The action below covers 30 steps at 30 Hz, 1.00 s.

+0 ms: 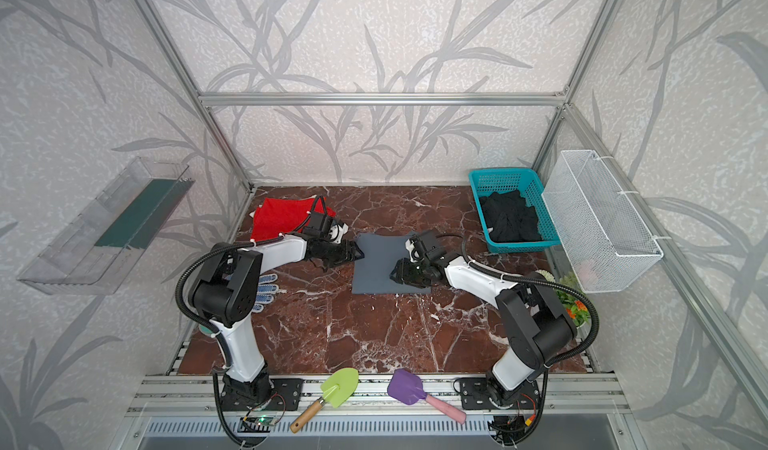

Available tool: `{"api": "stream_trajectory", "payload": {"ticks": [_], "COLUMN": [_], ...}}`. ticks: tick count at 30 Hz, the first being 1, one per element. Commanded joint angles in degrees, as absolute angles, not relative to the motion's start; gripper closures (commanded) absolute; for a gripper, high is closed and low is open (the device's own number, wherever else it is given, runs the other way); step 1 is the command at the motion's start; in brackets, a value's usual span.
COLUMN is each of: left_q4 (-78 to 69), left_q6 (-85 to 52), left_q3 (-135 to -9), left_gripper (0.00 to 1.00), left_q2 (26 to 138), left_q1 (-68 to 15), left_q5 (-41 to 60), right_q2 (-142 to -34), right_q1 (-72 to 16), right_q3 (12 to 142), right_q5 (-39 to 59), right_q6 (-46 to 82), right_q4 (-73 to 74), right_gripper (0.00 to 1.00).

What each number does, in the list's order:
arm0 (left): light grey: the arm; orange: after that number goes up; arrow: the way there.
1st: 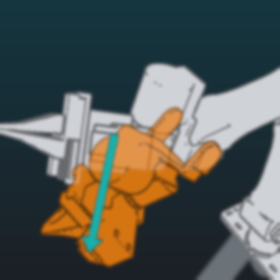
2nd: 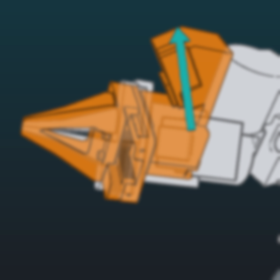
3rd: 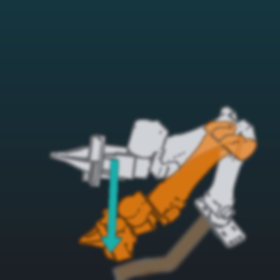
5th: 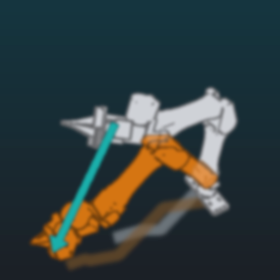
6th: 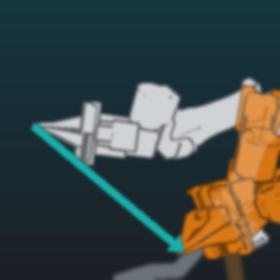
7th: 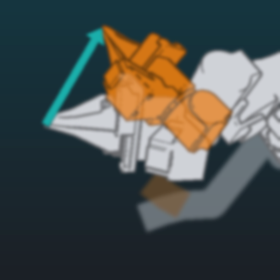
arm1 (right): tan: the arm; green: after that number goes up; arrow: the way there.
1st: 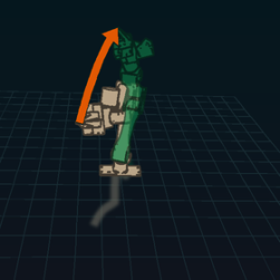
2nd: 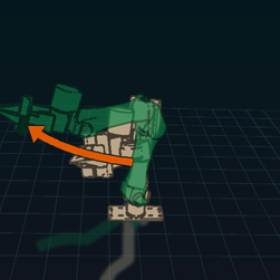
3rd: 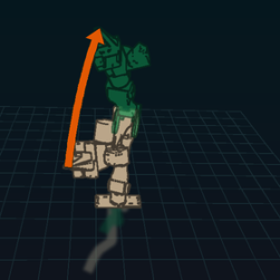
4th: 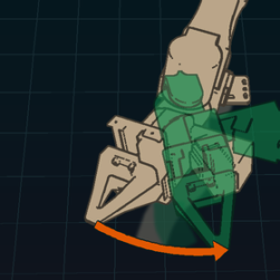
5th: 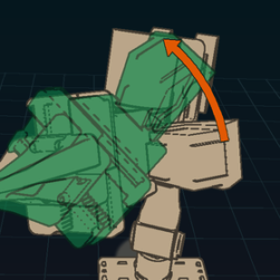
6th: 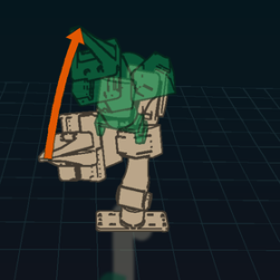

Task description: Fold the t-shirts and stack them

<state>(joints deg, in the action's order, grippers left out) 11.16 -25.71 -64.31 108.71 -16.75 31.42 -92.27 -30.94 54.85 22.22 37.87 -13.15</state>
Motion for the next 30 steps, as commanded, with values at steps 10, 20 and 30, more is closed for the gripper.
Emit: {"api": "stream_trajectory", "payload": {"ticks": [10, 20, 30], "left_q4": [10.0, 10.4, 5.3], "left_q6": [-34.3, -34.0, -37.2], "left_q3": [-59.0, -57.4, -57.2], "left_gripper": [0.35, 0.35, 0.37], "left_q2": [108.5, 108.3, 112.1], "left_q1": [-16.8, -16.5, -16.4], "left_q5": [33.7, 33.8, 37.4], "right_q2": [-101.7, -106.1, -106.6], "right_q1": [-22.7, -19.6, -19.3], "right_q3": [63.7, 59.5, 57.9], "right_q5": [18.4, 18.7, 19.8], "right_q6": [28.6, 27.9, 28.1], "right_q4": [-18.4, -14.3, -13.0], "right_gripper": [0.47, 0.48, 0.48]}}
